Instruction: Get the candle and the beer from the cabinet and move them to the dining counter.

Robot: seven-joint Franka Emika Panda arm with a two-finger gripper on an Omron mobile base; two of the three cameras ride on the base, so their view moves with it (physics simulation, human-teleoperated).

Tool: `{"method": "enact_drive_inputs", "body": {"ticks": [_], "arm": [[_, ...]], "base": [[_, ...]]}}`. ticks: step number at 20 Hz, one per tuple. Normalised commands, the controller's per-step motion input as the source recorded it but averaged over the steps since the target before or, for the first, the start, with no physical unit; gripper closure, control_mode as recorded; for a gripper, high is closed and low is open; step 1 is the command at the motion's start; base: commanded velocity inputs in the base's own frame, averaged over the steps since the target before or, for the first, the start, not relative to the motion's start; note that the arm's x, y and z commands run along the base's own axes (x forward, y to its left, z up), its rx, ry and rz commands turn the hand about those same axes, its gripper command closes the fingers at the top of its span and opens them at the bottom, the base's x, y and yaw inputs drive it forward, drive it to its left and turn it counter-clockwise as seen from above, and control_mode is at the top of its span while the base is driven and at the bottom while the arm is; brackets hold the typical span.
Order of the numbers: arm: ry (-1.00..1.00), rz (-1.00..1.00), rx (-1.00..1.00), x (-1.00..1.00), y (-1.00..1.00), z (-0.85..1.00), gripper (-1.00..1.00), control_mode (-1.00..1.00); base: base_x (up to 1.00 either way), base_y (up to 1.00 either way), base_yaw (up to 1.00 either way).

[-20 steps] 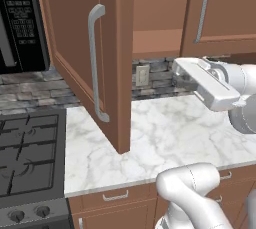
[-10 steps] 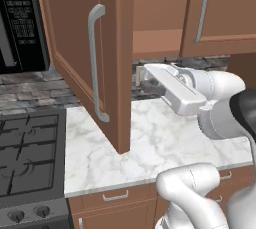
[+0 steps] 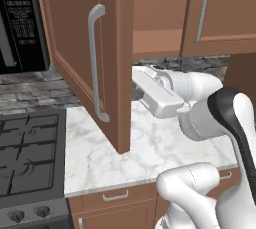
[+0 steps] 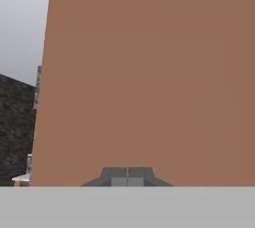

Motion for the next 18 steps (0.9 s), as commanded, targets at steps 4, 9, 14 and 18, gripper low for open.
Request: {"method": "enact_drive_inputs", "body": {"ticks": [4, 9, 14, 18], "arm": [[0.0, 0.03, 0.0, 0.11, 0.38, 0.0, 1.0, -1.0], [0.0, 0.02, 0.0, 0.15, 0.37, 0.0, 1.0, -1.0], [0.0, 0.0, 0.0, 0.16, 0.38, 0.0, 1.0, -1.0], [0.0, 0.0, 0.0, 0.07, 0.33, 0.0, 1.0, -1.0]], "base": [[0.0, 0.0, 0.0], [0.0, 0.0, 0.0], [0.0, 0.0, 0.0], [0.0, 0.0, 0.0]]}}
